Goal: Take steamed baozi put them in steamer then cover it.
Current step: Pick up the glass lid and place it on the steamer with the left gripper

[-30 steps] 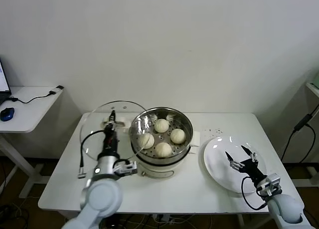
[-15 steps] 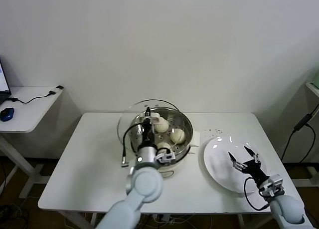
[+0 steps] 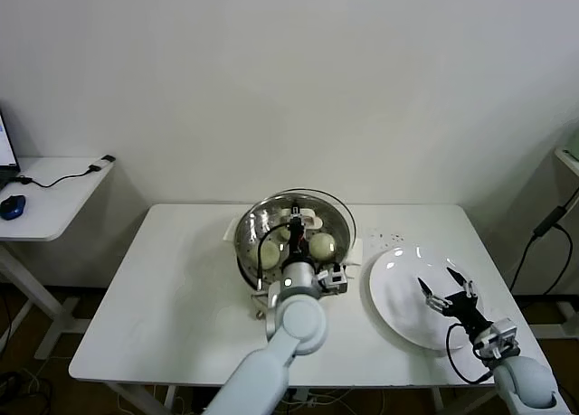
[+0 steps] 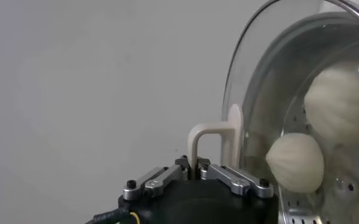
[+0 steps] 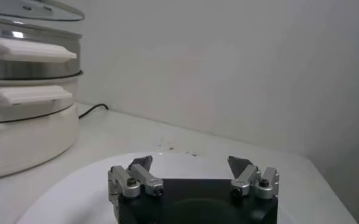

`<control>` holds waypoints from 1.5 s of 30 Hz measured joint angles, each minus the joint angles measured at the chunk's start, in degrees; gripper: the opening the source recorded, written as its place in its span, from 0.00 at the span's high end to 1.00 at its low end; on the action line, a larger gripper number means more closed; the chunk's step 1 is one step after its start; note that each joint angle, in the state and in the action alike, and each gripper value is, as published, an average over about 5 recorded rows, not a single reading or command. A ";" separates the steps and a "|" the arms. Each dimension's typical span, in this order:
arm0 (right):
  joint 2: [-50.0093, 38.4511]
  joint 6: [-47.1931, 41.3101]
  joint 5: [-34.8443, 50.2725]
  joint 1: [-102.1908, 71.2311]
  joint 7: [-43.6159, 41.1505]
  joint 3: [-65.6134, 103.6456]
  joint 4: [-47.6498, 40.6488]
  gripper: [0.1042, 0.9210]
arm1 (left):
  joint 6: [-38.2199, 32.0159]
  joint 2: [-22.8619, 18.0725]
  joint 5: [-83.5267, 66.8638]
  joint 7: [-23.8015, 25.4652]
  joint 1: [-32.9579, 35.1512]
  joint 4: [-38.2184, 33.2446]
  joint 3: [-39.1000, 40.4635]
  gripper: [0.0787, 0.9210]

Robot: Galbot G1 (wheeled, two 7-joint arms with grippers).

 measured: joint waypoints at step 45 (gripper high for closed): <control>0.63 0.65 -1.14 0.07 -1.26 0.67 -1.02 0.12 | -0.03 1.43 1.19 0.42 -0.37 3.15 -0.09 0.92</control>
